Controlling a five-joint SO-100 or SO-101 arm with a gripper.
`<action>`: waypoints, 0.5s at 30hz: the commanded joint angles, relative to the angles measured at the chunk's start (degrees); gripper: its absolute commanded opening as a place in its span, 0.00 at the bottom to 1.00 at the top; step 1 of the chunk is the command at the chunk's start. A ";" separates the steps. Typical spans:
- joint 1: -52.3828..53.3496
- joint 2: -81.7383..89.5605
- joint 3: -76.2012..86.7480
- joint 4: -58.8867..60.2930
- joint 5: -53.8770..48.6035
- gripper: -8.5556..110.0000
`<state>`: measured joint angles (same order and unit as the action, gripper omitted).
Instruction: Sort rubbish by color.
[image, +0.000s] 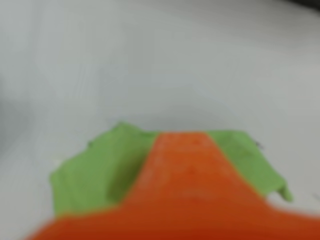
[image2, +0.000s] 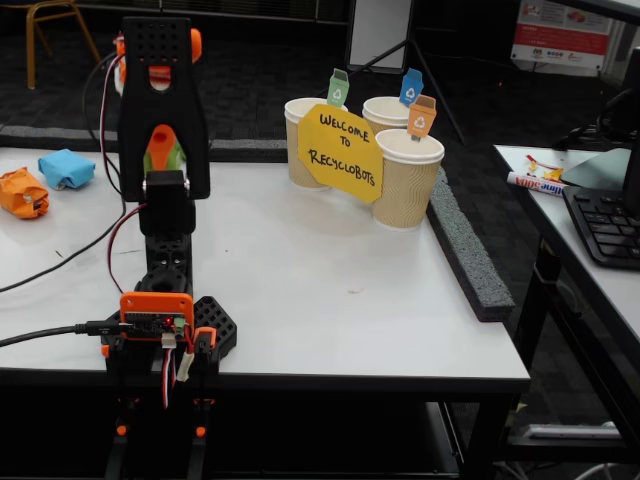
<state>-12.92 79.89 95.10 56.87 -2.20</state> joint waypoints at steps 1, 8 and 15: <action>2.29 27.33 5.62 0.26 -1.14 0.07; 2.20 51.42 19.95 3.25 -1.14 0.07; -1.41 70.66 27.42 9.05 -1.14 0.07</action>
<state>-12.39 135.26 123.40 64.42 -2.20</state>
